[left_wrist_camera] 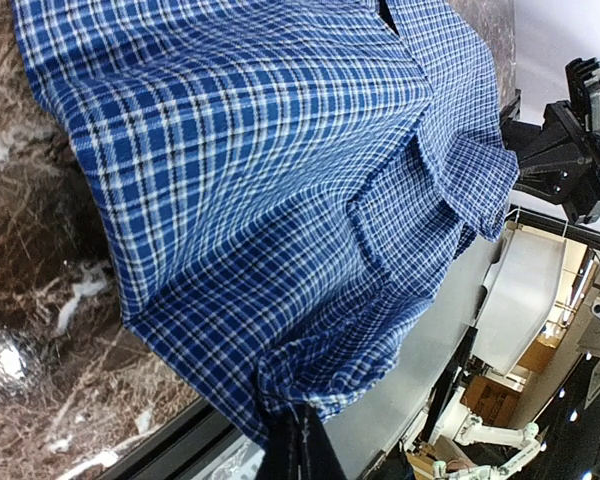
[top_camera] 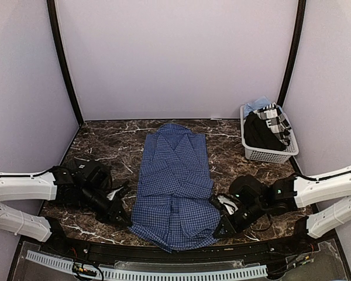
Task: Fold and stack the long sleeve shirts
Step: Flatten out the crumpled shirt at the center of the board.
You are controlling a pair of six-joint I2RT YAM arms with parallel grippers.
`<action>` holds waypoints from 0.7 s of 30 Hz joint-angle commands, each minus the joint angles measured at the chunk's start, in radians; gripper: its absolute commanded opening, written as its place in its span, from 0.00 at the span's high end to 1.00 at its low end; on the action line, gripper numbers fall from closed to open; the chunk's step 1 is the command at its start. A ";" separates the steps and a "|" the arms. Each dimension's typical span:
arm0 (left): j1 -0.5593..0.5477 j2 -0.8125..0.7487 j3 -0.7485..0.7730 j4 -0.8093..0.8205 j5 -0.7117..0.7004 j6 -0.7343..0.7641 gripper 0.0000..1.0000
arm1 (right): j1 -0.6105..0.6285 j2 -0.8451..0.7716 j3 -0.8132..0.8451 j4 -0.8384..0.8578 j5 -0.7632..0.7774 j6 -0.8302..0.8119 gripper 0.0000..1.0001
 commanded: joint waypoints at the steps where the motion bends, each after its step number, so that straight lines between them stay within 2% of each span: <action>1: -0.013 -0.026 0.009 -0.092 0.037 -0.006 0.98 | 0.040 -0.031 0.002 -0.026 -0.009 0.065 1.00; 4: -0.013 -0.021 0.023 -0.143 0.037 0.013 0.97 | 0.051 -0.039 0.024 -0.082 0.005 0.049 1.00; 5: -0.014 -0.020 0.027 -0.169 0.044 0.023 0.97 | 0.051 -0.045 0.033 -0.102 0.012 0.043 0.97; 7: -0.015 -0.022 0.035 -0.197 0.060 0.034 0.93 | 0.051 -0.061 0.042 -0.134 0.027 0.040 0.95; 8: -0.015 -0.025 0.041 -0.205 0.067 0.038 0.88 | 0.050 -0.070 0.047 -0.144 0.035 0.040 0.93; 11: -0.015 -0.037 0.067 -0.242 0.081 0.055 0.79 | 0.051 -0.099 0.067 -0.177 0.074 0.048 0.75; 12: -0.015 -0.043 0.086 -0.248 0.081 0.056 0.72 | 0.051 -0.112 0.077 -0.188 0.093 0.050 0.70; 13: -0.015 -0.046 0.101 -0.259 0.062 0.057 0.63 | 0.051 -0.123 0.088 -0.209 0.132 0.053 0.63; 15: -0.015 -0.053 0.159 -0.275 -0.013 0.055 0.57 | 0.048 -0.134 0.118 -0.230 0.198 0.052 0.53; 17: -0.014 -0.036 0.232 -0.282 -0.109 0.059 0.47 | 0.032 -0.109 0.159 -0.251 0.276 0.033 0.48; 21: -0.012 0.061 0.379 -0.284 -0.312 0.095 0.45 | -0.020 -0.013 0.247 -0.218 0.326 -0.037 0.47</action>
